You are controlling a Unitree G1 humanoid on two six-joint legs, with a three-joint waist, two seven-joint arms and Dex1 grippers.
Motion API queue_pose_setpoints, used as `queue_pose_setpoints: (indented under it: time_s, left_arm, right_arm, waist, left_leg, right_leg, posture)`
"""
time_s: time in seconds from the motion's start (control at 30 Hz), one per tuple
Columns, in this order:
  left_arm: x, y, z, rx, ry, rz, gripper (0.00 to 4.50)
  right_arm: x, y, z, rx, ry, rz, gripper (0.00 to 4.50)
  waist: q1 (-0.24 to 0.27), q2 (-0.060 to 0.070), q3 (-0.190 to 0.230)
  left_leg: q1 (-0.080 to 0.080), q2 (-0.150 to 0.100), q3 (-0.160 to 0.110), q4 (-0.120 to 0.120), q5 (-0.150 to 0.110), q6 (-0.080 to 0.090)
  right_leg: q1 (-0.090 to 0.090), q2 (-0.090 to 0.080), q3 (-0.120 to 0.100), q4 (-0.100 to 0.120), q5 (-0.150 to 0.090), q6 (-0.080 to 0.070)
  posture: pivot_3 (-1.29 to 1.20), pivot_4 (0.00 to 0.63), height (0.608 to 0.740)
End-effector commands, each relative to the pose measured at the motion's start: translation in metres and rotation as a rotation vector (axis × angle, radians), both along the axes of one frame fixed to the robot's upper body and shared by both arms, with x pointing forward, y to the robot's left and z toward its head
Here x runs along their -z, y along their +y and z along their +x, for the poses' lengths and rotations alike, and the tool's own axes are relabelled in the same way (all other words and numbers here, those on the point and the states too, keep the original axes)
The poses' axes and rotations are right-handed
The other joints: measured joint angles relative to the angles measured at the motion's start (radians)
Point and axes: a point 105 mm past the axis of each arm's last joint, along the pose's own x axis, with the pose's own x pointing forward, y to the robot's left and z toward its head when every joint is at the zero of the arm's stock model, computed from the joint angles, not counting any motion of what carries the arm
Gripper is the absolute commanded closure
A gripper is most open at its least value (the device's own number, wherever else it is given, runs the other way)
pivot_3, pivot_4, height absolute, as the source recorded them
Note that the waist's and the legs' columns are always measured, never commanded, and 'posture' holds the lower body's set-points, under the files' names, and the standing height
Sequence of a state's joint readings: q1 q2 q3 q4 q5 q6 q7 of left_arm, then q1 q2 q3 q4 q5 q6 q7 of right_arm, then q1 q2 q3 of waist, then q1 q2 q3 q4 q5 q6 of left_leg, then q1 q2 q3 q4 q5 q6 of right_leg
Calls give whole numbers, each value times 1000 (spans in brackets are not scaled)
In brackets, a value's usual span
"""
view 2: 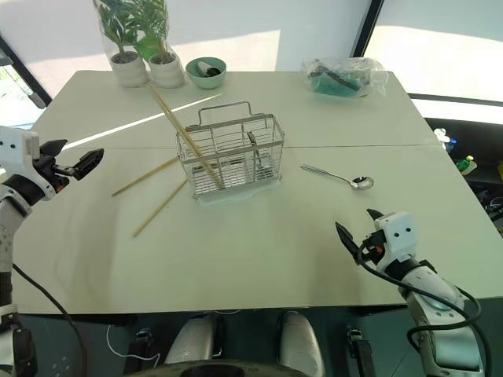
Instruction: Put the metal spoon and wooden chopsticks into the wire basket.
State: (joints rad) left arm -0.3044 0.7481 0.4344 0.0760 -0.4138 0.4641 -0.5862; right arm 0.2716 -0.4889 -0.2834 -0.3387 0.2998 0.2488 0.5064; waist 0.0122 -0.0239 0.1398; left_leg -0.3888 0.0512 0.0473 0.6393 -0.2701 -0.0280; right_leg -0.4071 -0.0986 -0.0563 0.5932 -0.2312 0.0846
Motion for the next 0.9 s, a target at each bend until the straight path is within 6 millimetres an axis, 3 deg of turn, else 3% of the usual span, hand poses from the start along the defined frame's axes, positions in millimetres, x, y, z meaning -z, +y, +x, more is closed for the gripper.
queue_pose_setpoints:
  time_s: [0.03,0.23,0.6,0.73,0.9]
  left_arm:
    - [-19,-3,1,32,-54,48,19]
    - [-17,-17,-1,106,-25,69,19]
    - [-22,-13,-5,92,-15,75,19]
    - [-27,-21,-7,127,-24,77,19]
    - [-43,-40,-19,258,-30,80,19]
  right_arm:
    - [-15,1,2,2,-60,-2,236]
    - [-16,1,3,9,-65,-1,236]
    - [-30,-4,14,1,-99,-26,236]
    - [-35,-6,21,-24,-104,-50,236]
    - [-59,-5,40,-114,-134,-117,236]
  waist:
    - [0,0,0]
    - [0,0,0]
    - [0,0,0]
    - [1,0,0]
    - [-1,1,0]
  left_leg:
    - [0,0,0,0,0,0]
    - [0,0,0,0,0,0]
    - [0,0,0,0,0,0]
    - [0,0,0,0,0,0]
    - [0,0,0,0,0,0]
  right_leg:
    - [0,0,0,0,0,0]
    - [0,0,0,0,0,0]
    - [0,0,0,0,0,0]
    - [0,0,0,0,0,0]
    - [0,0,0,0,0,0]
  posture:
    - [0,150,717]
    - [0,150,717]
    - [0,150,717]
    - [0,150,717]
    - [0,150,717]
